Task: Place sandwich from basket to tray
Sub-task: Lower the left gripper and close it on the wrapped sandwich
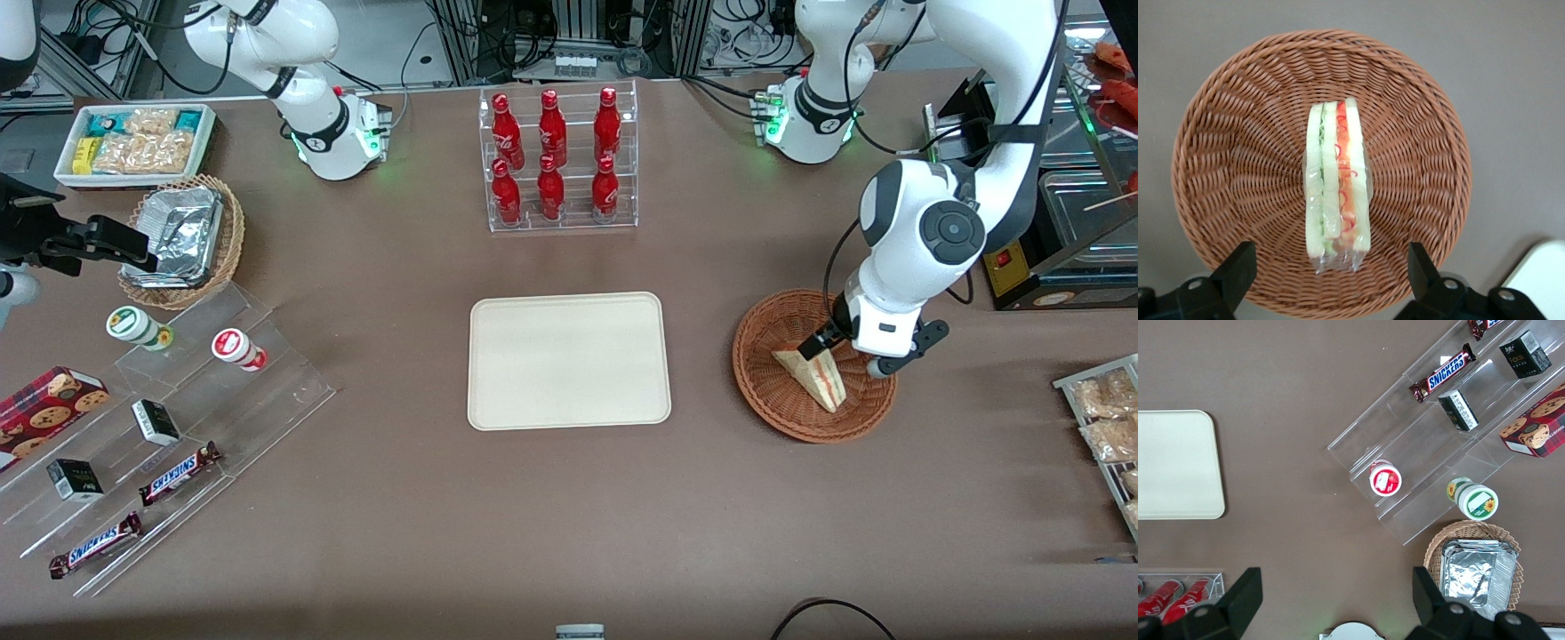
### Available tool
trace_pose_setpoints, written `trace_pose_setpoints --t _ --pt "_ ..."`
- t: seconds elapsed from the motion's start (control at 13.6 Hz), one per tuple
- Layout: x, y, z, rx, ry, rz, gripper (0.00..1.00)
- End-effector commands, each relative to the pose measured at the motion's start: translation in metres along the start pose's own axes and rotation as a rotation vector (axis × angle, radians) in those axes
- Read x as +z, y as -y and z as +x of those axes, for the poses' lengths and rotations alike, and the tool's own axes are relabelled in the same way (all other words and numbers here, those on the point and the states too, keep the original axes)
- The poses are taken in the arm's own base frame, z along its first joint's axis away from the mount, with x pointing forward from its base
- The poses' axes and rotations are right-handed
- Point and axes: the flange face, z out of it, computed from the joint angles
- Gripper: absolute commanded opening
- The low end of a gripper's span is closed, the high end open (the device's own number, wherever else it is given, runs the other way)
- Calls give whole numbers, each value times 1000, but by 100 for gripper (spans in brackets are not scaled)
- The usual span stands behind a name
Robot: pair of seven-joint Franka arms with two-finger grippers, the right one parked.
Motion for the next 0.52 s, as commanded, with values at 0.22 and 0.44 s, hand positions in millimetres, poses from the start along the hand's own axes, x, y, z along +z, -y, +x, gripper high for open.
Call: trace_pose_setpoints --t 0.22,0.44 --pt "37 -3 0 -149 15 16 100" --pt "51 -4 2 -152 19 19 100"
